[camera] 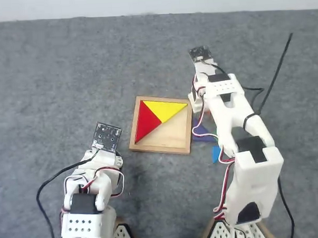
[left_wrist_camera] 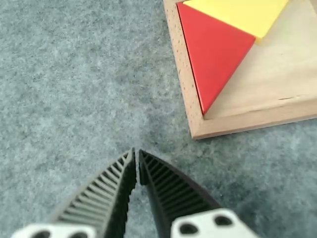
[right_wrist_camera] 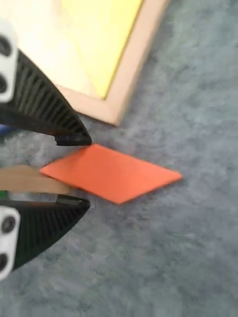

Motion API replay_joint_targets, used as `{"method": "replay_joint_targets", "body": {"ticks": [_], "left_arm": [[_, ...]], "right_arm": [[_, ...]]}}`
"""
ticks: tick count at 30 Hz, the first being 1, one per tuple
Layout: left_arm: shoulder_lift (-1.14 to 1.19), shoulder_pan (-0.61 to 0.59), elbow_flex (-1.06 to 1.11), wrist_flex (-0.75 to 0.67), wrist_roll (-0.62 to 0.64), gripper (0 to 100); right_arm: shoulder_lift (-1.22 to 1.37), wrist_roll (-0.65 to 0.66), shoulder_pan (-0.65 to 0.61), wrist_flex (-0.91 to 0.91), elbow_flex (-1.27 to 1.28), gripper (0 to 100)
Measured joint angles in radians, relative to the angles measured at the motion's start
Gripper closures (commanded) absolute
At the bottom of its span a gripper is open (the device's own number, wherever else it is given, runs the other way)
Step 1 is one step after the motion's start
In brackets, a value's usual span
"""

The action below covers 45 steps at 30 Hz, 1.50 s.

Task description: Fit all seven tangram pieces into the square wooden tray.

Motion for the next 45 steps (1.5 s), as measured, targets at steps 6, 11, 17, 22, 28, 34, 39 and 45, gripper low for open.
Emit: {"method": "replay_joint_targets", "body": {"ticks": [6,11,17,22,28,34,39,45], "left_arm": [[0.000,0.000,0.000,0.000,0.000,99],[0.000,0.000,0.000,0.000,0.000,99],[0.000,0.000,0.000,0.000,0.000,99],[0.000,0.000,0.000,0.000,0.000,99],[0.000,0.000,0.000,0.000,0.000,99],[0.000,0.000,0.000,0.000,0.000,99],[0.000,0.000,0.000,0.000,0.000,99],[0.000,0.000,0.000,0.000,0.000,99]], "right_arm": [[0.009,-0.080,0.002,-0.069,-0.018,81.7],[0.064,-0.104,-0.002,-0.084,-0.020,81.7],[0.072,-0.106,-0.003,-0.091,-0.025,82.4],[0.072,-0.106,-0.003,-0.051,-0.026,94.3],[0.064,-0.040,0.005,0.005,-0.032,97.9],[-0.123,0.005,0.002,0.064,-0.003,97.9],[-0.448,0.104,-0.133,0.017,0.267,97.9],[-0.839,0.310,-0.322,-0.101,0.684,97.9]]}}
